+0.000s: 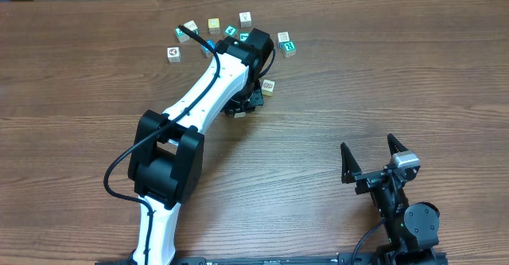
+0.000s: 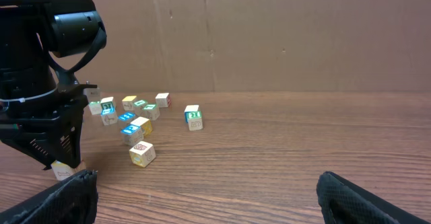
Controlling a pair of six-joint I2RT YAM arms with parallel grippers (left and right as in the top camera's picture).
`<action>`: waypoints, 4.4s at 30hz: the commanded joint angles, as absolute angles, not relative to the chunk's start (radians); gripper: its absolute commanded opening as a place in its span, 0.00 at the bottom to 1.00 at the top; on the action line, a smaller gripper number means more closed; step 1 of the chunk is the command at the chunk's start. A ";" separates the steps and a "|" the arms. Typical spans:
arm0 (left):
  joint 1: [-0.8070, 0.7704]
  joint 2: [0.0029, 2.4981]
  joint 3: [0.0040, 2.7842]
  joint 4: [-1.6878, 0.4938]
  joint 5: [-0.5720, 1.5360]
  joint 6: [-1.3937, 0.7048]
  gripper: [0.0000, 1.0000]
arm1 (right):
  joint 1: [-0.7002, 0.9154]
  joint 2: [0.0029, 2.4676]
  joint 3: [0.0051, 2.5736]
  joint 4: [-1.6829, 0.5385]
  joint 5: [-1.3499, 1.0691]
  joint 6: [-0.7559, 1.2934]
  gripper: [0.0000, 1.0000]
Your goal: Form a horizontal line
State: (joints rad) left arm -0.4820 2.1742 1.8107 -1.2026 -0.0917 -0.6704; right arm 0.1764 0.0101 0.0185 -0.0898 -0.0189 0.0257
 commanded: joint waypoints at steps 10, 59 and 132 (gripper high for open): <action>-0.477 2.188 1.720 -1.090 -0.116 -0.636 0.11 | 0.171 0.003 0.008 -0.084 -0.017 0.022 1.00; -0.458 2.188 1.669 -1.037 -0.057 -0.560 0.16 | 0.171 0.003 0.008 -0.084 -0.017 0.022 1.00; -0.528 2.420 2.037 -0.903 -0.104 -0.441 0.58 | 0.171 0.003 0.008 -0.084 -0.017 0.022 1.00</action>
